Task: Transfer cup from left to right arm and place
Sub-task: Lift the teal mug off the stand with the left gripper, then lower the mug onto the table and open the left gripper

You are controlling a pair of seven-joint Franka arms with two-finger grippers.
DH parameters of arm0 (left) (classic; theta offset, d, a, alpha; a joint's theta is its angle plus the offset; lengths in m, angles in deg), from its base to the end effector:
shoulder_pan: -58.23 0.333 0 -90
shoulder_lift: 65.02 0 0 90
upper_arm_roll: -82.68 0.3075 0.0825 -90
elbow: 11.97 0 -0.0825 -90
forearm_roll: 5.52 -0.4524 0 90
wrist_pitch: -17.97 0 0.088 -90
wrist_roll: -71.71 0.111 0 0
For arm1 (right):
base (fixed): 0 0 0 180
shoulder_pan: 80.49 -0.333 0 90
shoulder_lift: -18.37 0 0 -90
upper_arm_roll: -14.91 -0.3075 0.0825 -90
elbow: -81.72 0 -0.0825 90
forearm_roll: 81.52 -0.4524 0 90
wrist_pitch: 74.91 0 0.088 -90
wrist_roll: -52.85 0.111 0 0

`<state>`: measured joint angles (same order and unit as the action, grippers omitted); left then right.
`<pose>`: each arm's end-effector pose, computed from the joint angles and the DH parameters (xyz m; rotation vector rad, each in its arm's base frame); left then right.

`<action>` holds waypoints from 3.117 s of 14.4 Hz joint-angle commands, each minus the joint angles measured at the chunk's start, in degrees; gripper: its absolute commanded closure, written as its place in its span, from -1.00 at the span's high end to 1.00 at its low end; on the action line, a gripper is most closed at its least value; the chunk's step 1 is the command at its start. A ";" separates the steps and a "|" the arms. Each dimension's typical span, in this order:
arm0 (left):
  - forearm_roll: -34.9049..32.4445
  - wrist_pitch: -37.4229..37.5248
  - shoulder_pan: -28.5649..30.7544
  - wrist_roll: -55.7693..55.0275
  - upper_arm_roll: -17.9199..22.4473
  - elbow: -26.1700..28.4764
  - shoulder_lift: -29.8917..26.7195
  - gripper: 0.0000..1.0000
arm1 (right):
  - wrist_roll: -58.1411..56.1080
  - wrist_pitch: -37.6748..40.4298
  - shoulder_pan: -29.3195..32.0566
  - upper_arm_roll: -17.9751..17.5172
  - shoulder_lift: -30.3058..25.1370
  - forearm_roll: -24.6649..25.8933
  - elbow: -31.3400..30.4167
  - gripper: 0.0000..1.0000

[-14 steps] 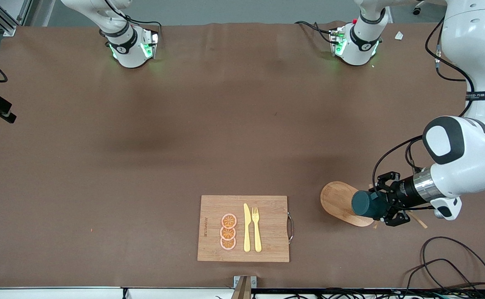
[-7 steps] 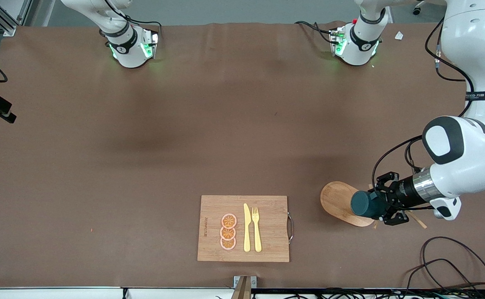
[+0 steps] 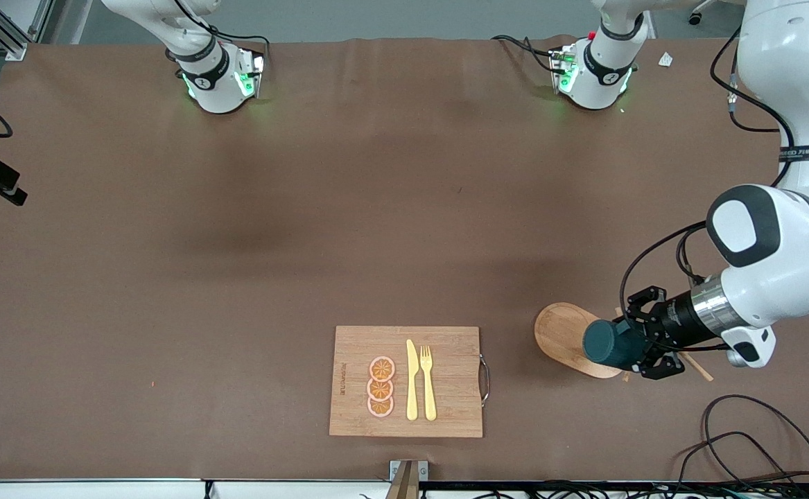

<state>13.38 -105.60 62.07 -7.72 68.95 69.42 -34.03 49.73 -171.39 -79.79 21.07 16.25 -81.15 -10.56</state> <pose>0.7782 -0.1178 0.3799 2.0507 1.7554 -0.1977 0.6188 -0.0762 0.6238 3.1232 -0.1016 0.1712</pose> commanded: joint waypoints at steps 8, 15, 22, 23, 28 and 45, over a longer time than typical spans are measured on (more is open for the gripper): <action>-24.06 3.07 -19.10 -8.18 -0.42 0.26 -3.48 0.37 | -0.56 -0.03 0.70 -0.53 -1.49 0.78 -1.50 1.00; -53.32 3.07 -33.62 -23.30 -0.24 0.35 3.89 0.38 | -0.56 -0.11 0.70 -0.53 -1.49 0.78 -1.50 1.00; -74.70 12.27 -45.57 -32.62 0.90 0.35 14.61 0.38 | -0.65 -0.11 0.70 -0.45 -1.49 0.78 -1.59 1.00; -77.32 14.39 -47.15 -33.67 0.99 0.26 16.19 0.38 | -0.65 -0.11 0.70 -0.45 -1.49 0.78 -1.59 1.00; -89.28 17.92 -51.91 -44.99 0.99 0.35 21.83 0.38 | -0.65 -0.03 0.79 -0.45 -1.49 0.78 -1.67 1.00; -83.62 26.44 -60.97 -51.79 -0.06 0.09 22.11 0.99 | -0.65 0.85 0.79 -0.36 -1.49 0.78 -1.67 1.00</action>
<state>-74.45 -81.07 1.83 -59.61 68.91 69.32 -9.54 49.72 -170.54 -79.78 21.30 16.25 -81.15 -10.79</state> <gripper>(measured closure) 0.000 0.000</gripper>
